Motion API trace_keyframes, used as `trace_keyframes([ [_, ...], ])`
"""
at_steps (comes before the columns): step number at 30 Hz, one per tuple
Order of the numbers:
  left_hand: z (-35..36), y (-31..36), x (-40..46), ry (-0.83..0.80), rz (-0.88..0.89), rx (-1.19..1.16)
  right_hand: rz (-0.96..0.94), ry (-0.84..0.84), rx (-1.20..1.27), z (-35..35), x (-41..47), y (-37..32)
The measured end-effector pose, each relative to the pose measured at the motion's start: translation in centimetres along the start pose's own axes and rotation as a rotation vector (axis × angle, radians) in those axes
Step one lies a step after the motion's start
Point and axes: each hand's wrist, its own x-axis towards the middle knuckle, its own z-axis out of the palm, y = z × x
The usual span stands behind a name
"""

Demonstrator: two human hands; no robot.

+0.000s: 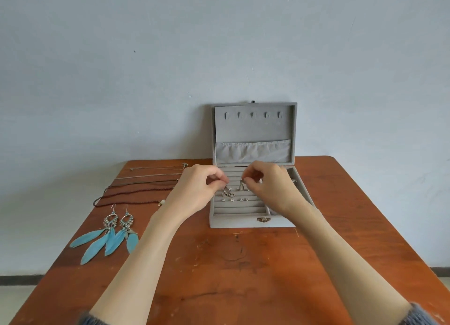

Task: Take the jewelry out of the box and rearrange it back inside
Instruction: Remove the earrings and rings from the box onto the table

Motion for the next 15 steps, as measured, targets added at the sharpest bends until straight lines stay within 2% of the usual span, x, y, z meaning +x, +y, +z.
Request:
trace_keyframes([
  [6,-3.6,-0.2,-3.1,-0.066,-0.101,0.124,-0.160,-0.241,-0.178,0.1,-1.7,-4.6],
  [11,-4.7,-1.4,-5.2,-0.181,-0.235,0.180,-0.174,-0.349,-0.217,2.0,-2.7,-6.4],
  [15,-5.0,-2.6,-6.3,-0.296,-0.271,0.132,-0.166,-0.494,-0.265,3.6,-2.8,-6.7],
])
